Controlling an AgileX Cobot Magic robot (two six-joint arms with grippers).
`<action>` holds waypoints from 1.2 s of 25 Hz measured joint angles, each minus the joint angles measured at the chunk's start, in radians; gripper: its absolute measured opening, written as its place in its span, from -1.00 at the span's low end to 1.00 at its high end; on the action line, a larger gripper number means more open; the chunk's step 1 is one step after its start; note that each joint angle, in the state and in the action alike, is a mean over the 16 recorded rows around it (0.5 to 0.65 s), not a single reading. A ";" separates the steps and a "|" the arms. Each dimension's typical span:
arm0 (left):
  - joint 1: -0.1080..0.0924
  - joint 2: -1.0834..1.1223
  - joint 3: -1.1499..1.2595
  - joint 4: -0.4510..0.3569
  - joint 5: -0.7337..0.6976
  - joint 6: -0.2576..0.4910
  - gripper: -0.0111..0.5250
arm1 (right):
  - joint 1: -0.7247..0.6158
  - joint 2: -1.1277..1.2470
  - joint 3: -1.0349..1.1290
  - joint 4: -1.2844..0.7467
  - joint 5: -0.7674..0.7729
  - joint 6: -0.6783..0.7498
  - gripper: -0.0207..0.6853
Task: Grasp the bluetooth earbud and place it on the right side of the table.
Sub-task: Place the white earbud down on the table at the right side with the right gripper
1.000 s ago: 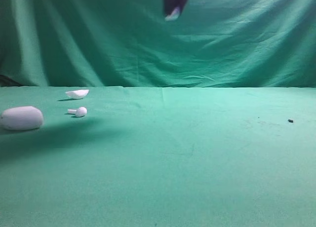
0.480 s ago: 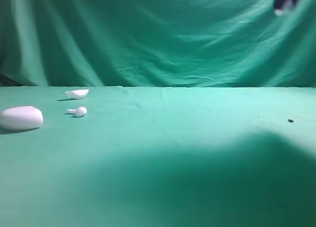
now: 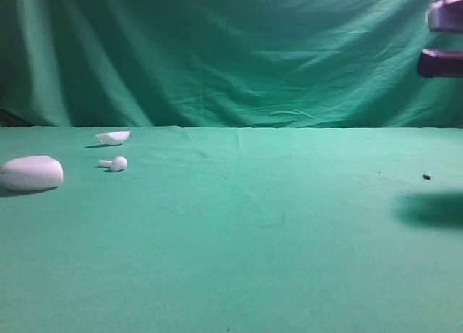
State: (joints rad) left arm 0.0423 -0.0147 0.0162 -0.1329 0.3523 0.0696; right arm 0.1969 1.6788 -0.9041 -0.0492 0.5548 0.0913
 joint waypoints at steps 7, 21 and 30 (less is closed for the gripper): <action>0.000 0.000 0.000 0.000 0.000 0.000 -0.96 | 0.000 0.049 0.025 0.008 -0.106 -0.008 -0.72; 0.000 0.000 0.000 0.000 0.000 0.000 -0.96 | 0.001 0.081 0.008 0.017 -0.142 -0.021 -0.15; 0.000 0.000 0.000 0.000 0.000 0.000 -0.96 | 0.001 -0.040 -0.058 0.039 0.008 -0.035 0.18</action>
State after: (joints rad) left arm 0.0423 -0.0147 0.0162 -0.1329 0.3523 0.0696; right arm 0.1981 1.6384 -0.9625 -0.0102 0.5626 0.0559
